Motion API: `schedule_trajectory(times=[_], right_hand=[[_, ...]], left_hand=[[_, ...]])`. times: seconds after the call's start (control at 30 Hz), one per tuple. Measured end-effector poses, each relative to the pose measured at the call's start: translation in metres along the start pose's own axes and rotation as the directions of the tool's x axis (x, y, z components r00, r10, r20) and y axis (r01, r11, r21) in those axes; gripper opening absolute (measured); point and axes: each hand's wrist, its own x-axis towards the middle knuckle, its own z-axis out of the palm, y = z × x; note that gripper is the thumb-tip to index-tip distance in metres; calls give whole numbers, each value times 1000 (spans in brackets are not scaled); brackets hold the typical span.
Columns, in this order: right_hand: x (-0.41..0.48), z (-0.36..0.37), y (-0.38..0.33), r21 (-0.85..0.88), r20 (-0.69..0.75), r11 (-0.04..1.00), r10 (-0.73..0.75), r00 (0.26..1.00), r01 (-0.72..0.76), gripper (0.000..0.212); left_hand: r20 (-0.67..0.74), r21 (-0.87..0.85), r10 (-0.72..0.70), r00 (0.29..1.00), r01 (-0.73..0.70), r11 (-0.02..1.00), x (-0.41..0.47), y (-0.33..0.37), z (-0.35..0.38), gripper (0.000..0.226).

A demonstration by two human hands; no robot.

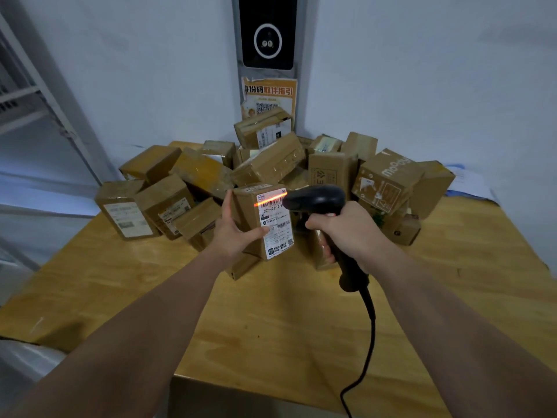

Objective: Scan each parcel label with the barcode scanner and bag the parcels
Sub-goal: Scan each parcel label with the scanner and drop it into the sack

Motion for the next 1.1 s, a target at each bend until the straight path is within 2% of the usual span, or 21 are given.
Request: schedule_trajectory(times=[0.17, 0.37, 0.67, 0.9, 1.0, 1.1], right_hand=[[-4, -10, 5, -5, -42, 1000, 24, 999, -24, 25], [-8, -25, 12, 5, -67, 1000, 27, 997, -27, 25], [-12, -37, 20, 21, -88, 999, 28, 996, -26, 23], [-8, -41, 9, 53, 17, 998, 43, 999, -44, 26], [2, -45, -7, 4, 72, 999, 41, 997, -42, 24], [15, -48, -23, 1, 131, 995, 95, 987, -96, 21]], left_hand=[[-8, 40, 6, 1000, -6, 999, 4, 13, 4, 124], [10, 71, 3, 1000, -3, 998, 14, 14, 15, 135], [-11, 113, -2, 1000, 3, 994, 20, 12, 23, 131], [13, 44, -92, 996, 92, 995, 19, 15, 21, 135], [51, -55, -148, 988, 151, 987, 18, 17, 23, 119], [149, -83, -267, 952, 281, 956, 15, 19, 27, 106]])
